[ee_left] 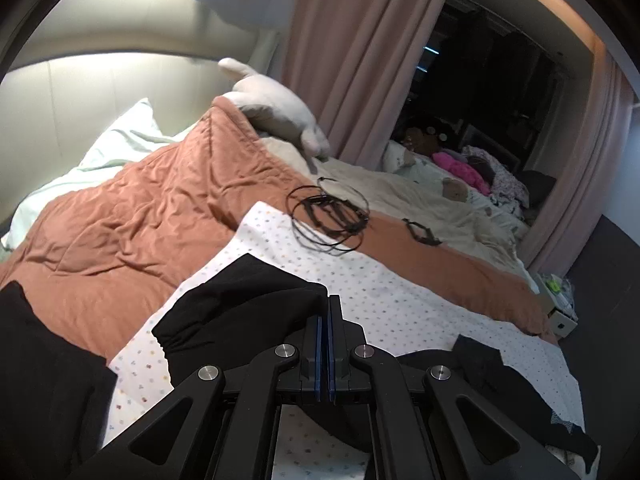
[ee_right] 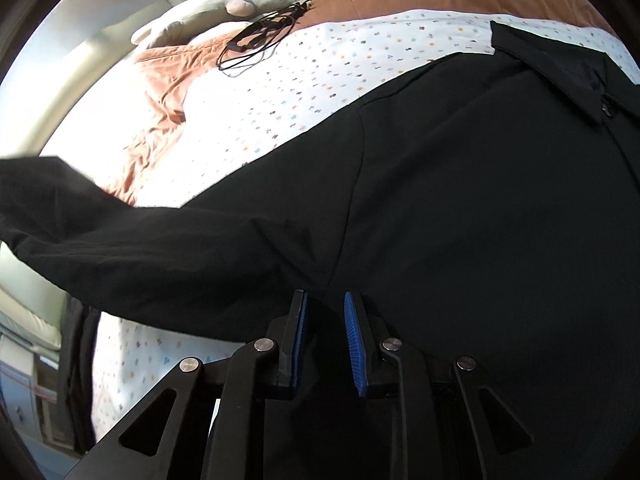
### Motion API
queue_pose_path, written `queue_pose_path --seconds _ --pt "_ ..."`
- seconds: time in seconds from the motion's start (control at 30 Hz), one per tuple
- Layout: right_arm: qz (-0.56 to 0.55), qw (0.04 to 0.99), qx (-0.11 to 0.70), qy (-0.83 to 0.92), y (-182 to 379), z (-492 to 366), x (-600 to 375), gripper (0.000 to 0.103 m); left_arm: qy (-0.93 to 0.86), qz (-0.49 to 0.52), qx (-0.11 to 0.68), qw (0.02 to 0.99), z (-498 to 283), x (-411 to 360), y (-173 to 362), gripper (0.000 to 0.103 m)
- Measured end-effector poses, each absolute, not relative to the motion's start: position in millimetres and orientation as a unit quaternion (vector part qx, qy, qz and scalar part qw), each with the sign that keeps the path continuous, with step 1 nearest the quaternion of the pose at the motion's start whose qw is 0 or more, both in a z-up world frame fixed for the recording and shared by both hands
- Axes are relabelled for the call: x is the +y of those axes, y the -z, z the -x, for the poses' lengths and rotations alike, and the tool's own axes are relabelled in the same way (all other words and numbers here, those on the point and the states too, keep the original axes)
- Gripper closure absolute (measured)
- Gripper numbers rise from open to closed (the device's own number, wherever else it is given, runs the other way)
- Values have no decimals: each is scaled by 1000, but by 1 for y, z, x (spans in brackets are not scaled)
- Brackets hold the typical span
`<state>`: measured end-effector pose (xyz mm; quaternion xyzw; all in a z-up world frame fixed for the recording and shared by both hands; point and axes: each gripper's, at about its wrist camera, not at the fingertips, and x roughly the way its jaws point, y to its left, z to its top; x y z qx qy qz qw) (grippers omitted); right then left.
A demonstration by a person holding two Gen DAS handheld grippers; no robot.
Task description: Fold large clothes
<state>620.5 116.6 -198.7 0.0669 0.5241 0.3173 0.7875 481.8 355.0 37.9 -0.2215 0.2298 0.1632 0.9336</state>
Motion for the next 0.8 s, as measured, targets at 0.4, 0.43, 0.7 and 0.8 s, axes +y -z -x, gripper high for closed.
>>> queue_pose_path --seconds 0.4,0.43,0.7,0.8 --pt "-122 827 469 -286 137 -583 4 80 -58 196 206 957 -515 274 -83 102" --pt "-125 830 466 -279 134 -580 -5 80 -50 195 206 958 -519 267 -85 102" --pt "-172 853 438 -224 115 -561 -88 80 19 175 218 960 -550 198 -90 102" --pt "-192 856 432 -208 112 -552 -118 80 41 168 228 958 -564 172 -88 102"
